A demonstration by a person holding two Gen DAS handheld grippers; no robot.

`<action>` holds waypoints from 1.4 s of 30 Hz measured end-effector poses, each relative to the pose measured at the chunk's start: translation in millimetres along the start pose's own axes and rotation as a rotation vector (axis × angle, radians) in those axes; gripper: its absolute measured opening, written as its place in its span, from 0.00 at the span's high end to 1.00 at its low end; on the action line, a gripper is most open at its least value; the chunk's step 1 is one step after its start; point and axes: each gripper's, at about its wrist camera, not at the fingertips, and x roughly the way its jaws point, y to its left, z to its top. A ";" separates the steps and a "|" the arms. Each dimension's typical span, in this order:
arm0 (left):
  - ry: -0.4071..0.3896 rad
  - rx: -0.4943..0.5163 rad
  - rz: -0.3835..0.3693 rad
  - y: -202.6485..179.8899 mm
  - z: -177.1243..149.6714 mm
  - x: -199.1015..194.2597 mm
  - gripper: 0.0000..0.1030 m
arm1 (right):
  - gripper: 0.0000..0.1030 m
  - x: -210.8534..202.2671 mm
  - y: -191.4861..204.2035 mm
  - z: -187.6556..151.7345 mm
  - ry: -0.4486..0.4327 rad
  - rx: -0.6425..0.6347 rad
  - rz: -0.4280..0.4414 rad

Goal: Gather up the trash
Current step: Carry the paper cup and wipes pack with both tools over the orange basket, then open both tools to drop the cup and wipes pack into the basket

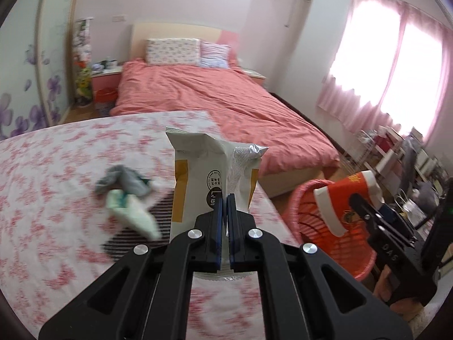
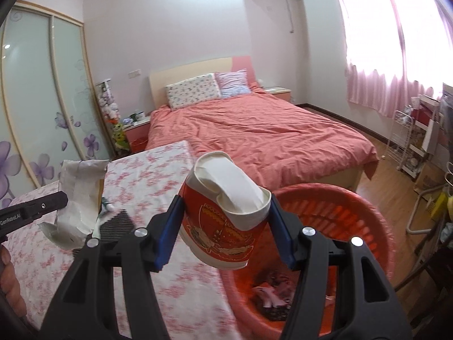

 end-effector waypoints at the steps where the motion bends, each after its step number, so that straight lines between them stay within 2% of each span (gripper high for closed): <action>1: 0.005 0.014 -0.020 -10.3 -0.1 5.1 0.97 | 0.44 -0.8 -7.0 -0.8 -0.001 0.007 -0.012; 10: 0.059 0.080 -0.143 -73.8 -10.8 39.4 0.97 | 0.44 -7.4 -65.7 -13.9 0.001 0.057 -0.133; 18: 0.101 0.130 -0.215 -117.0 -20.4 59.2 0.97 | 0.44 -9.7 -112.0 -22.1 0.001 0.114 -0.192; 28: 0.150 0.163 -0.262 -148.4 -30.2 78.0 0.97 | 0.44 -5.2 -142.5 -28.0 0.001 0.161 -0.205; 40: 0.205 0.185 -0.271 -163.7 -42.9 96.0 0.97 | 0.43 5.2 -159.4 -29.3 0.006 0.214 -0.184; 41: 0.214 0.185 -0.273 -164.5 -44.3 97.9 0.97 | 0.43 6.0 -160.5 -29.2 0.008 0.218 -0.178; 42: 0.220 0.185 -0.271 -164.8 -45.5 99.3 0.90 | 0.43 7.0 -161.9 -29.2 0.011 0.225 -0.170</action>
